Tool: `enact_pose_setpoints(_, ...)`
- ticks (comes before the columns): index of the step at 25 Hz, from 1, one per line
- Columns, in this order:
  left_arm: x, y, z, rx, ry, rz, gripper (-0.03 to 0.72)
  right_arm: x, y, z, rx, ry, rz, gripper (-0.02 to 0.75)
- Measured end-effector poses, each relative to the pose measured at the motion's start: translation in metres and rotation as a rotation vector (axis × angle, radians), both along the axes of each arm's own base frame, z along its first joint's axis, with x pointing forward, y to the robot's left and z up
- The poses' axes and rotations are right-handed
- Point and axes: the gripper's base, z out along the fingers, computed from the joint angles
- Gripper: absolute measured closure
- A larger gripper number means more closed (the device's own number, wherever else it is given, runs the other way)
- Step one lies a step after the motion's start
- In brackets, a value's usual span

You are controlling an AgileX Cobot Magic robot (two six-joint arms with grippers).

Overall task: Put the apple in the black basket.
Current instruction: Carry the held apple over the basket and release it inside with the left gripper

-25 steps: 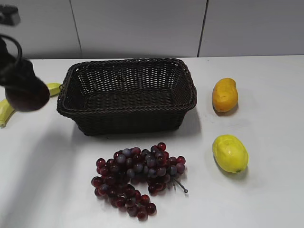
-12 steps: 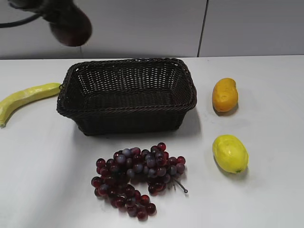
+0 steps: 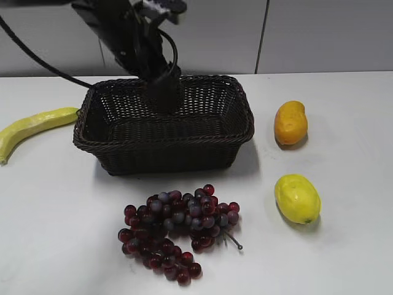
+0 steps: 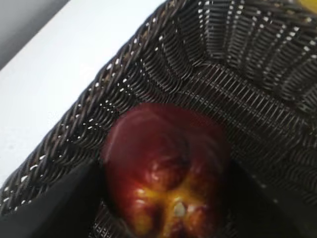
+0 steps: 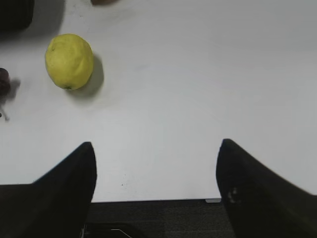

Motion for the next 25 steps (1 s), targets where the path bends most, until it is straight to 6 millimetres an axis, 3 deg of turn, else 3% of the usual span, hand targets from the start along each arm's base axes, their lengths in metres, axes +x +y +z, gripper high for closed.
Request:
enact_pose_setpoints(7, 0.009, -0.007, -0.041, 0.019, 0.060, 0.008, 0.125, 0.000, 0.000, 0.000, 0.000, 0.000, 0.000, 0.167)
enact_pose_setpoints(13, 0.010, -0.008, -0.059, 0.034, 0.107, 0.012, 0.125, 0.000, 0.000, 0.000, 0.000, 0.000, 0.000, 0.167)
enact_pose_setpoints(15, 0.010, -0.008, -0.059, 0.029, 0.111, 0.014, 0.123, 0.000, 0.000, 0.000, 0.000, 0.000, 0.000, 0.167)
enact_pose_setpoints(19, 0.009, -0.008, -0.055, 0.004, 0.123, 0.055, 0.021, 0.000, 0.000, 0.000, 0.000, 0.000, 0.000, 0.167)
enact_pose_setpoints(21, 0.007, -0.007, -0.044, -0.007, 0.119, 0.061, 0.017, 0.000, 0.000, 0.000, 0.000, 0.000, 0.000, 0.167)
enact_pose_setpoints(25, 0.002, -0.002, -0.003, -0.048, 0.077, 0.068, 0.031, 0.000, 0.000, 0.000, 0.000, 0.000, 0.000, 0.167)
